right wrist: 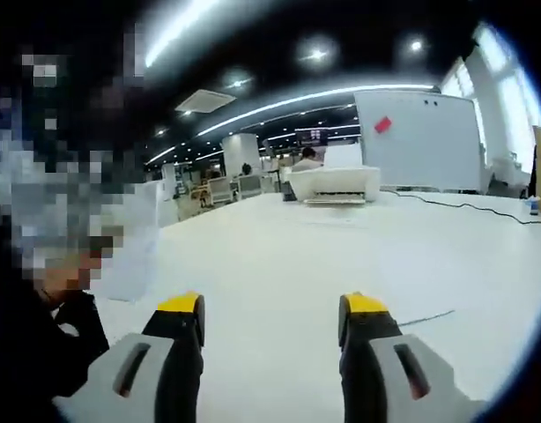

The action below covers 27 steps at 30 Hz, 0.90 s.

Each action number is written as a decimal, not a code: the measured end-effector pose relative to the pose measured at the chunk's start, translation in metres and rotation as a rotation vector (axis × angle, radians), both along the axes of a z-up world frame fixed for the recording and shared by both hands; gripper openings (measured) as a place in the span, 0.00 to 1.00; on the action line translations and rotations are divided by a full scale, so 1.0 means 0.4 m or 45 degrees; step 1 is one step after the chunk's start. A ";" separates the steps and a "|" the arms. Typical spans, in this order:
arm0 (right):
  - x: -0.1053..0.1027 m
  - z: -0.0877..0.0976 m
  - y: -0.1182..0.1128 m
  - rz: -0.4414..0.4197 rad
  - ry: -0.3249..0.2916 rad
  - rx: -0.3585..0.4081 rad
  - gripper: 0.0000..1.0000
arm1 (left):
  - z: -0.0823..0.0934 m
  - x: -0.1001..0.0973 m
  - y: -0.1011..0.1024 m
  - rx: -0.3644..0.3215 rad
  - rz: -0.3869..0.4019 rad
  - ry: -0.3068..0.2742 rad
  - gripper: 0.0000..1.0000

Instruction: Organize the stack of printing papers by aligning and flattening the scattered papers on the table

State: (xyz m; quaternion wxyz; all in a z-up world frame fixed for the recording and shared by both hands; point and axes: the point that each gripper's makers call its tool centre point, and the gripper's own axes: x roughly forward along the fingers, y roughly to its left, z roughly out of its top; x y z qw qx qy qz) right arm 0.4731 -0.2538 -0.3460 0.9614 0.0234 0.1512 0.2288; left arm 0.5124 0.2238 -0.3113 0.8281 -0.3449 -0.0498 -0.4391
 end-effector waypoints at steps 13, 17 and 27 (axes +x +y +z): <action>0.054 -0.038 -0.208 -0.340 0.119 -0.005 0.57 | 0.001 -0.005 -0.006 0.002 -0.014 -0.001 0.06; 0.068 -0.049 -0.288 -0.427 0.154 -0.036 0.57 | 0.001 -0.008 -0.009 0.012 -0.012 -0.008 0.06; 0.115 -0.073 -0.399 -0.532 0.223 -0.099 0.57 | -0.001 -0.007 -0.008 0.017 -0.007 -0.007 0.06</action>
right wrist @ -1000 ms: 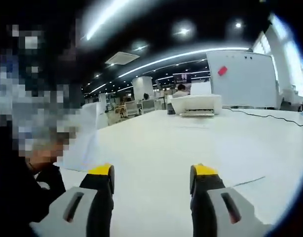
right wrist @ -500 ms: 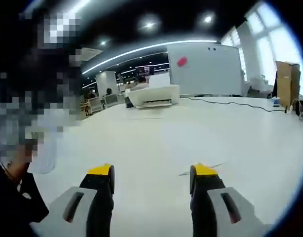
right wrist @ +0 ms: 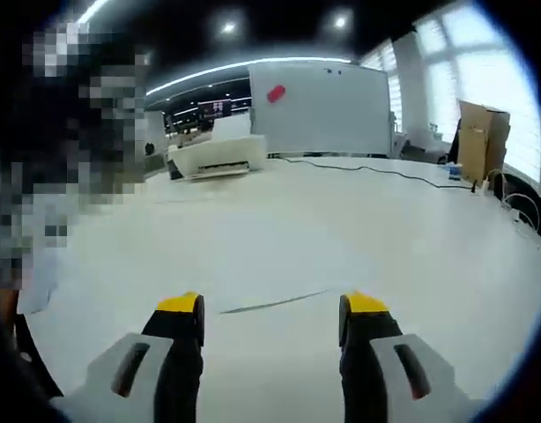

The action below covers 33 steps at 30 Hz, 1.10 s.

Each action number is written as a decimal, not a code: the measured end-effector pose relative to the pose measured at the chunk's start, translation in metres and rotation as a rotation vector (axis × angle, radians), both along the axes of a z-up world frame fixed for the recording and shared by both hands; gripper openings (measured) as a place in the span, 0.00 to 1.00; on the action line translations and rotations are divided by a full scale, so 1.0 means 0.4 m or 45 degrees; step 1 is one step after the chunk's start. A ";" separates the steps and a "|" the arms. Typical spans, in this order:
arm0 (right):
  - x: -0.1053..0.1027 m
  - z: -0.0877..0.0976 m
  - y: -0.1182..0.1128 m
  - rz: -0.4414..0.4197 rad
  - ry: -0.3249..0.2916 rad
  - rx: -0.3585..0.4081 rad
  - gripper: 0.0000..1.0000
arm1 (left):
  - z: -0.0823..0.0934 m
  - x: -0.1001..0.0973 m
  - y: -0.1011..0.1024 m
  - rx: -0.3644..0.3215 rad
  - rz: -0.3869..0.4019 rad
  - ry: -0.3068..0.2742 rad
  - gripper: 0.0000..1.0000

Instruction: Organize the stack of printing papers by aligning and flattening the scattered papers on the table

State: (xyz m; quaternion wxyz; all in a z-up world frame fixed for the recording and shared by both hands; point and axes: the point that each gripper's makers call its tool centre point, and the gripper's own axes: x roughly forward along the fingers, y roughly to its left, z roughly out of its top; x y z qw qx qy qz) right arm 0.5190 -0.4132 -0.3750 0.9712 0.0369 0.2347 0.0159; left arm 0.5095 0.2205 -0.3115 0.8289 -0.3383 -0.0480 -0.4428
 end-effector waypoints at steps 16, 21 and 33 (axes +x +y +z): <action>0.093 -0.053 -0.093 -0.081 0.080 -0.023 0.57 | -0.004 0.006 0.007 0.001 0.005 0.006 0.06; 0.121 -0.081 -0.103 -0.081 0.097 -0.025 0.57 | -0.004 0.007 0.007 0.002 0.004 0.006 0.06; 0.175 -0.132 -0.163 -0.121 0.080 -0.060 0.56 | -0.006 0.009 0.011 0.001 0.001 0.004 0.06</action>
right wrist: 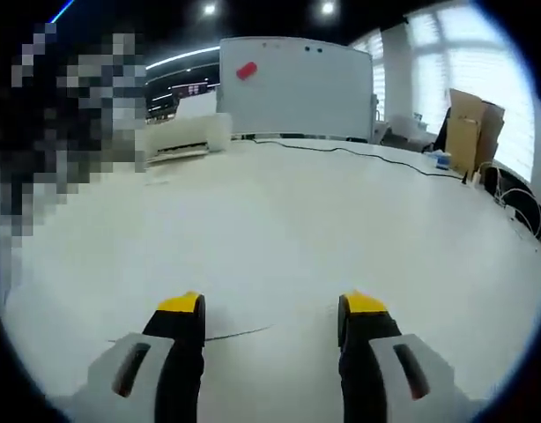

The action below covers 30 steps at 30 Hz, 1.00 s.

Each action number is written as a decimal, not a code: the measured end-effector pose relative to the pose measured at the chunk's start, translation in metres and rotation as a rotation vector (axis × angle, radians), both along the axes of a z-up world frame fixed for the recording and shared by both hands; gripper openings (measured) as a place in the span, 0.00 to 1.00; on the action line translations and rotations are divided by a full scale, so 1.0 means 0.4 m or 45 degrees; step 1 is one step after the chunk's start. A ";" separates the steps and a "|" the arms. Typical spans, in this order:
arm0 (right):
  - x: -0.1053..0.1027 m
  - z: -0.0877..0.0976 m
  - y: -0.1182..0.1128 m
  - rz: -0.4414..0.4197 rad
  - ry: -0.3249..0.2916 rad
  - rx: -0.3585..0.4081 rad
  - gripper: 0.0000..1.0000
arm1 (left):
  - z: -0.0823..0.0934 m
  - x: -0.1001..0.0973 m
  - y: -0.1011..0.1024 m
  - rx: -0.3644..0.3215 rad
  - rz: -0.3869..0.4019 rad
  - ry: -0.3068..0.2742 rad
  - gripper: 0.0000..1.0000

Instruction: Organize the stack of printing papers by aligning and flattening the scattered papers on the table

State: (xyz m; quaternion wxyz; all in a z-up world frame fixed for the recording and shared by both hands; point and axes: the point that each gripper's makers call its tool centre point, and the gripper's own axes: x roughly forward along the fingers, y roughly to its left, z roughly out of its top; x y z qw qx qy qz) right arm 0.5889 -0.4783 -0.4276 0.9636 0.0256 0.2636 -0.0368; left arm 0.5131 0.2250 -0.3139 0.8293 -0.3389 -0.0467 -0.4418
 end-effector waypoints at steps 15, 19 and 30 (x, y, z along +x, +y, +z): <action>0.024 -0.018 -0.010 0.026 -0.108 -0.036 0.52 | -0.001 0.002 0.001 -0.004 0.001 0.000 0.06; 0.023 -0.015 0.003 0.048 -0.139 -0.040 0.48 | 0.001 -0.002 -0.003 -0.003 0.001 -0.002 0.06; 0.029 -0.015 0.048 0.102 -0.184 -0.029 0.30 | 0.001 -0.002 -0.003 0.001 0.004 -0.003 0.06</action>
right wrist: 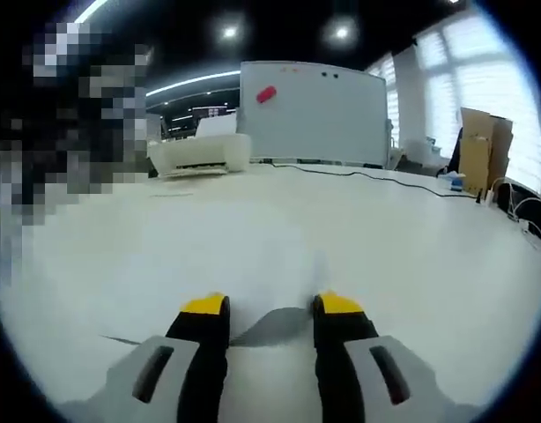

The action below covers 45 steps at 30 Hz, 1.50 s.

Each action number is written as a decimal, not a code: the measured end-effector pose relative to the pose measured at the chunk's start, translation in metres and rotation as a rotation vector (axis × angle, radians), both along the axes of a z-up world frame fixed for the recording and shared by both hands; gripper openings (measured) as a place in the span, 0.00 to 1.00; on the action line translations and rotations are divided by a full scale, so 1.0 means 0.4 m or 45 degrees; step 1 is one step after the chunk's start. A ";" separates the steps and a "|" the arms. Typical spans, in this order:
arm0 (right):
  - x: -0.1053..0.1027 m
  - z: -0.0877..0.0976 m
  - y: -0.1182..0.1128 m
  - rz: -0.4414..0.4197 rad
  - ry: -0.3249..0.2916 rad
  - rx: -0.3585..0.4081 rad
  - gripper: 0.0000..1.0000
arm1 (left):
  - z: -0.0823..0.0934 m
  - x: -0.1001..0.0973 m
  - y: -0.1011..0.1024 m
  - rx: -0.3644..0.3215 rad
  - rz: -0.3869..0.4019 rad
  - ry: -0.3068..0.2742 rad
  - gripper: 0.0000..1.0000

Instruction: Organize the stack of printing papers by aligning and flattening the scattered papers on the table

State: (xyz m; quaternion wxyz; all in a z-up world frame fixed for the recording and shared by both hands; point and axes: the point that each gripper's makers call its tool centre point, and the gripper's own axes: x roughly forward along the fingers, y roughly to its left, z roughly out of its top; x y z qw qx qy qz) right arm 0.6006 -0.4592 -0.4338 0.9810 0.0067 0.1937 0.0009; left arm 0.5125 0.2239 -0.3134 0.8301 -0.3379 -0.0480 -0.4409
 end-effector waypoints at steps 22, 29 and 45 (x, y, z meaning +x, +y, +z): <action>-0.019 0.006 0.133 0.248 0.004 -0.152 0.00 | 0.002 -0.004 -0.002 0.000 0.000 -0.004 0.06; -0.023 0.024 0.128 0.230 -0.012 -0.076 0.00 | 0.004 -0.007 -0.005 -0.001 -0.001 -0.007 0.06; -0.044 0.186 0.143 0.219 -0.249 0.096 0.00 | 0.005 -0.009 -0.008 -0.001 -0.001 -0.010 0.06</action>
